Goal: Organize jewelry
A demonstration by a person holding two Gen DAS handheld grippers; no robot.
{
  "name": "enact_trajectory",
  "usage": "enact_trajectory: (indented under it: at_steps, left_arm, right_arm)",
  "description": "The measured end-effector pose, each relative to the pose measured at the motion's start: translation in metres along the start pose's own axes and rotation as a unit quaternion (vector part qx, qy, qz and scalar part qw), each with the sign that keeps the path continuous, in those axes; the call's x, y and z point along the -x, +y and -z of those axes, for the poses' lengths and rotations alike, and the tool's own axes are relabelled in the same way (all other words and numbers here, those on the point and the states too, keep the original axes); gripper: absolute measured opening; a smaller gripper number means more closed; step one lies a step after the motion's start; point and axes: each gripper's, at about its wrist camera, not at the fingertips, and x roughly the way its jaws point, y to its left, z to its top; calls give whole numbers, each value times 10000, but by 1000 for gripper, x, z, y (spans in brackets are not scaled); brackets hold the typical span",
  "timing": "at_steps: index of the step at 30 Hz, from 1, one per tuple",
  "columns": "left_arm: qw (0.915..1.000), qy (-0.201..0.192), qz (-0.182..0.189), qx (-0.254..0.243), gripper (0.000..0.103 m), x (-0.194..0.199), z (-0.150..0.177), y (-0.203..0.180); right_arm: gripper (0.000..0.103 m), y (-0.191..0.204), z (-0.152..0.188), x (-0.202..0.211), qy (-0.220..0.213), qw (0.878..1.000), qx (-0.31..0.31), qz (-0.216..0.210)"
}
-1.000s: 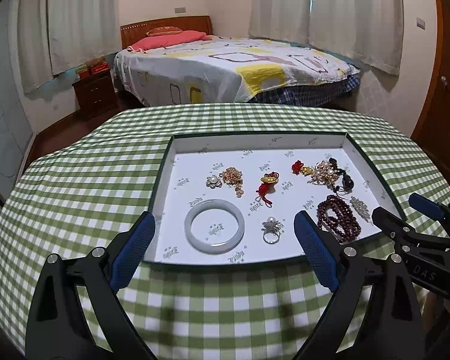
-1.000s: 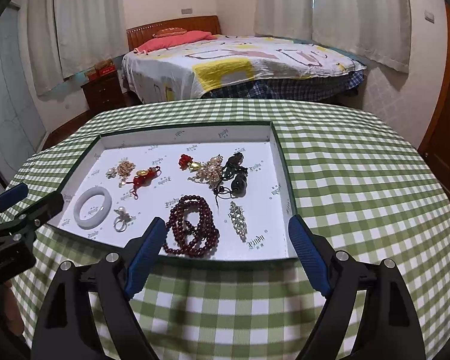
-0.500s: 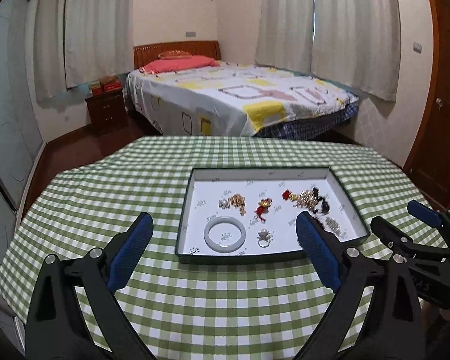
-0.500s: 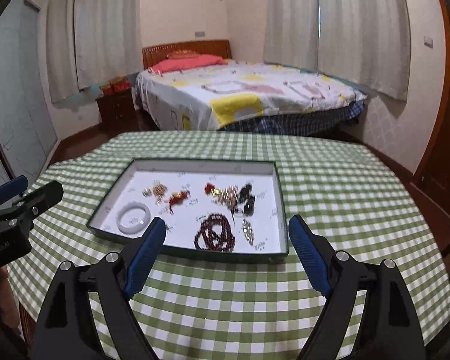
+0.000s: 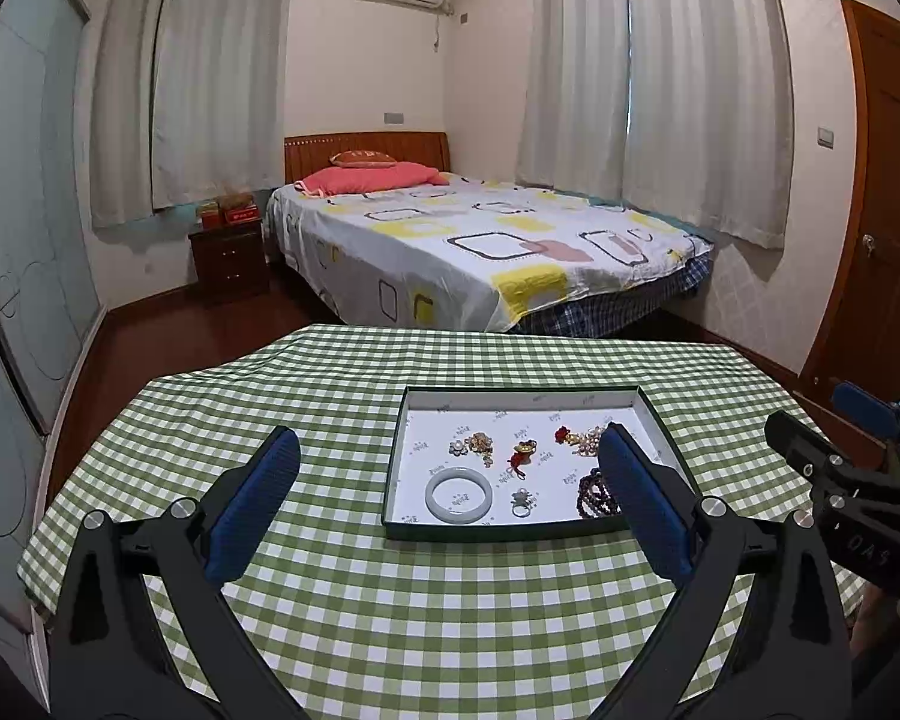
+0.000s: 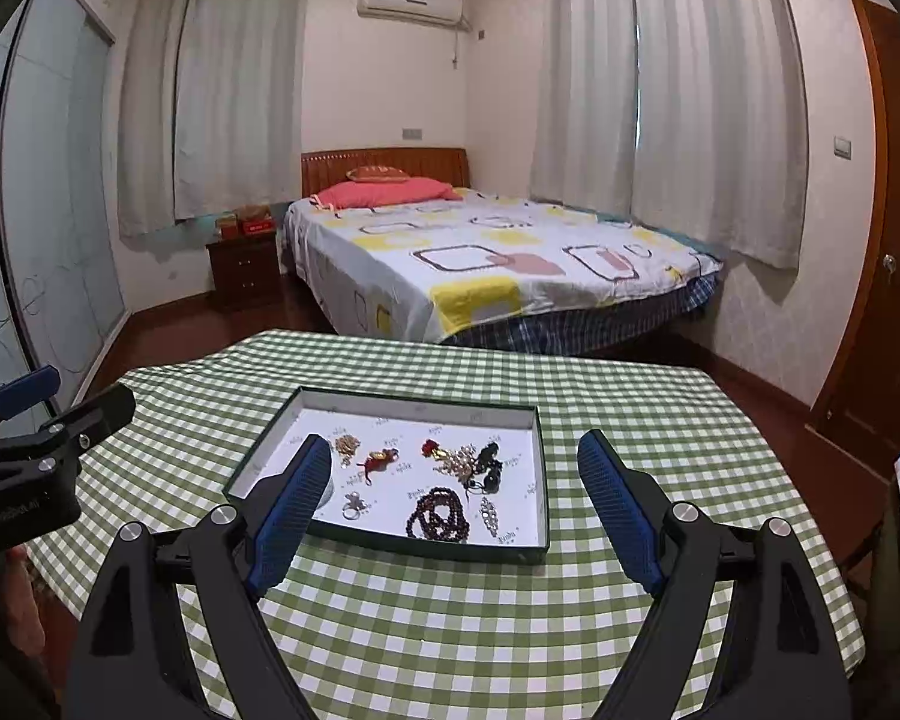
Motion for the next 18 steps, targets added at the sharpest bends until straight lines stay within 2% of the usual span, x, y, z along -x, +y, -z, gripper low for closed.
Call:
enact_trajectory:
  at_steps: [18]
  left_arm:
    - [9999, -54, -36, 87, 97, 13, 5, 8]
  right_arm:
    - [84, 5, 0, 14, -110, 9999, 80, -2]
